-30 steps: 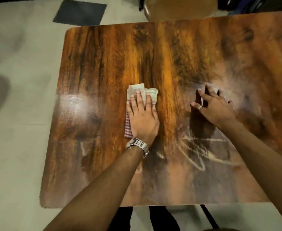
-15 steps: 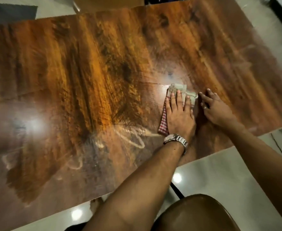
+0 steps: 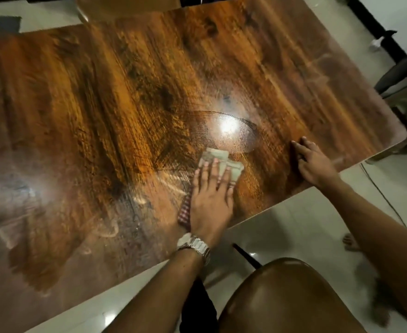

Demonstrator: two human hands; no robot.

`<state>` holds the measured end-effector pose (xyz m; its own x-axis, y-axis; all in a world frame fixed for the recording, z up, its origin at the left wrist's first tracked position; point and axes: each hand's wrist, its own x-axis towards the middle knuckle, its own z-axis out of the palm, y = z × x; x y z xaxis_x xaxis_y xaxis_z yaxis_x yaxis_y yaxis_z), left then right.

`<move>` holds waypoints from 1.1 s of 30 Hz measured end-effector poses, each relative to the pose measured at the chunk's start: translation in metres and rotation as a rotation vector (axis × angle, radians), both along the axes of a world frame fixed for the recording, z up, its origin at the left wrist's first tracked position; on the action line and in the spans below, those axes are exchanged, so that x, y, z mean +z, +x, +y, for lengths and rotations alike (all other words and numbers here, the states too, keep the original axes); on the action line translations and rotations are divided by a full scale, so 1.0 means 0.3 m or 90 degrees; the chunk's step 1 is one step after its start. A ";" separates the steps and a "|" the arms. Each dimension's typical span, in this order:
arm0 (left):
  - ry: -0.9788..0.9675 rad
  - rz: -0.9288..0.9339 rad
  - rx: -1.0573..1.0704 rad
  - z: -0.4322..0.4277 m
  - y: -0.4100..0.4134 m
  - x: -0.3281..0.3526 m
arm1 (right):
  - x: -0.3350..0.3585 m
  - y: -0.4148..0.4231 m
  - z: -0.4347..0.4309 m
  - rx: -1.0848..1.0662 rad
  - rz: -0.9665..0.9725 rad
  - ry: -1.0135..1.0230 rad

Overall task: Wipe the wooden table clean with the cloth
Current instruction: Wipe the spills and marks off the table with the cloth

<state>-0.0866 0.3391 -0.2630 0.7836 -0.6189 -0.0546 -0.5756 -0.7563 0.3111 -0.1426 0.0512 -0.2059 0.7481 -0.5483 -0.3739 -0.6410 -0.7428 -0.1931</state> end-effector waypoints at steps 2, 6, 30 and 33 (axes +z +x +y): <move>0.012 -0.016 0.059 0.065 0.041 0.009 | -0.004 0.015 0.011 0.010 -0.004 0.013; 0.030 -0.021 0.139 -0.011 0.055 0.027 | -0.024 0.033 0.019 -0.004 -0.050 0.018; 0.019 0.012 0.204 0.505 0.222 0.031 | -0.092 0.301 0.769 0.267 -0.108 0.000; 0.060 0.001 0.289 0.847 0.303 0.034 | -0.085 0.380 0.952 0.305 -0.121 0.018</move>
<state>0.0043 0.5932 -0.2529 0.9740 -0.2056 -0.0950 -0.1796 -0.9567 0.2290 -0.0285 0.3368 -0.2313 0.9691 -0.1184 -0.2163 -0.1809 -0.9375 -0.2971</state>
